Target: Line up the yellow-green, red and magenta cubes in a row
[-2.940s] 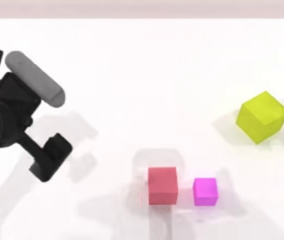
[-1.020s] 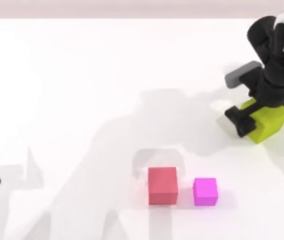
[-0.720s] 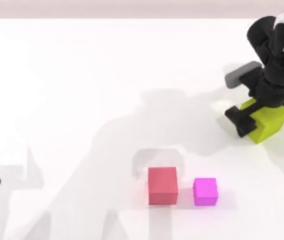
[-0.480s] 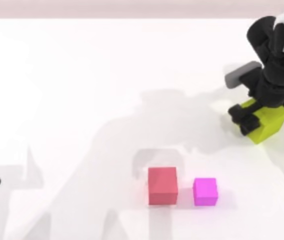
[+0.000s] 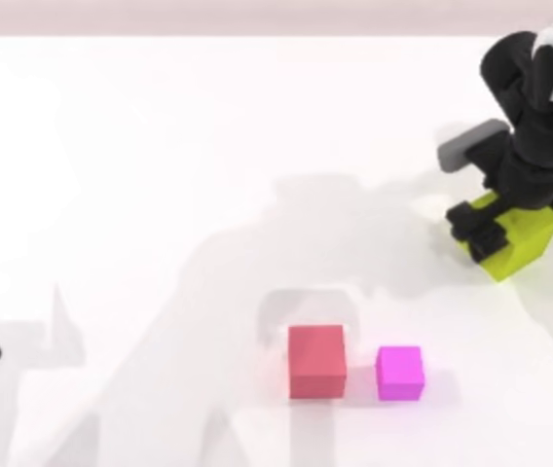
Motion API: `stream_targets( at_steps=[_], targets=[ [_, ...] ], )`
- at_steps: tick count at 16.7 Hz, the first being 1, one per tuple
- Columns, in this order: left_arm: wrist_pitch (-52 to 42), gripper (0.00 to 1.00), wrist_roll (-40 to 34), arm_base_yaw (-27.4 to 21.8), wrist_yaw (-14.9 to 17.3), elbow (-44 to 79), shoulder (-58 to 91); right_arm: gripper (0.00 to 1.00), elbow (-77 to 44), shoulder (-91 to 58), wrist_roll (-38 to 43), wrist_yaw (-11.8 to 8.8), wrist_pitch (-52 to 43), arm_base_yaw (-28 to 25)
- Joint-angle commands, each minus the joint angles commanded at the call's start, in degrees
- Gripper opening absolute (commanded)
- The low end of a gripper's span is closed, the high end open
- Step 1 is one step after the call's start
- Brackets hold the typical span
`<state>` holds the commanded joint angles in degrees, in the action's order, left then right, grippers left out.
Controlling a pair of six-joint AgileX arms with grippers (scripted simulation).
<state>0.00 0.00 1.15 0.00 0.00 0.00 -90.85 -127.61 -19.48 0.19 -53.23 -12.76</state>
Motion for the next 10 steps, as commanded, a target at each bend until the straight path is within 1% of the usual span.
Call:
stream_targets(
  at_steps=[10],
  targets=[
    [0.0, 1.0, 0.0, 0.0, 0.0, 0.0, 0.0, 0.0, -0.92, 0.7, 0.0, -0.05, -1.16, 0.02]
  ],
)
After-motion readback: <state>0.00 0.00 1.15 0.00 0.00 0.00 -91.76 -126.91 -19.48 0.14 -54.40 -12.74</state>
